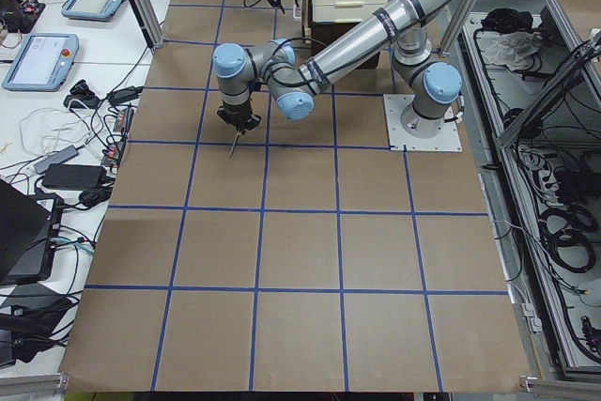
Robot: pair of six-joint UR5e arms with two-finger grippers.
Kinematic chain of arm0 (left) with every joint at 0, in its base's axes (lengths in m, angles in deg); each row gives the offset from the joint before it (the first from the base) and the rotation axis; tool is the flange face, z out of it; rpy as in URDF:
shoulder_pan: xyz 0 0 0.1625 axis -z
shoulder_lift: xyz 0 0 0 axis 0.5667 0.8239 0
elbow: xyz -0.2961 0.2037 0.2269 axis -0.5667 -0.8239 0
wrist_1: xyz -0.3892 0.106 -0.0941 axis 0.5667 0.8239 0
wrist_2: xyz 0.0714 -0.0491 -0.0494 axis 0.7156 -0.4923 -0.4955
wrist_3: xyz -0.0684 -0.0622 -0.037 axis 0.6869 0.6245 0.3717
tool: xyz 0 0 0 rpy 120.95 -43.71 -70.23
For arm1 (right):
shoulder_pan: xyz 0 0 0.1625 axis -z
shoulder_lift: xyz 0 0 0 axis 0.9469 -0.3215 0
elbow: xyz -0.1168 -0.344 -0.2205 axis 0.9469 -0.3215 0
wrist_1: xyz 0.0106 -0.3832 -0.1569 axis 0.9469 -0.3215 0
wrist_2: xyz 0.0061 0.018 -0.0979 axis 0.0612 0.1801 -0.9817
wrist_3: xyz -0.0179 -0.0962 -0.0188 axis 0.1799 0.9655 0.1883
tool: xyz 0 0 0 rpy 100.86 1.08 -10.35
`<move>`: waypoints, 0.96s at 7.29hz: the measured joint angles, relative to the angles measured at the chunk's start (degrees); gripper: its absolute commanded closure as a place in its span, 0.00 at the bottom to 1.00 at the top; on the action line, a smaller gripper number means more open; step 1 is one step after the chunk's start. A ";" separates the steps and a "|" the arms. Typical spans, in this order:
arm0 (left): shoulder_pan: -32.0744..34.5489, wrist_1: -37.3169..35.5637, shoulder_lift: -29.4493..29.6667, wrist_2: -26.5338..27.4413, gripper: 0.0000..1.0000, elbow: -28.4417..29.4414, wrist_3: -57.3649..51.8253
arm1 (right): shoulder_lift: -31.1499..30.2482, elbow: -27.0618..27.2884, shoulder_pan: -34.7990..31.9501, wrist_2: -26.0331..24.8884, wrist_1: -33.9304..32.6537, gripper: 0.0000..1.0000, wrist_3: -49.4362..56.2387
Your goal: Place scissors in drawer with both arms
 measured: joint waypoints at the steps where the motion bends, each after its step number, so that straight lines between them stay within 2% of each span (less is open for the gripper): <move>1: 0.26 0.33 -0.34 -0.04 1.00 0.01 0.28 | 0.56 -0.65 0.02 -0.01 -0.56 0.37 0.02; 7: -0.35 0.37 -0.23 -0.11 1.00 0.09 0.33 | 3.64 -5.42 0.15 -0.02 -2.27 0.37 0.05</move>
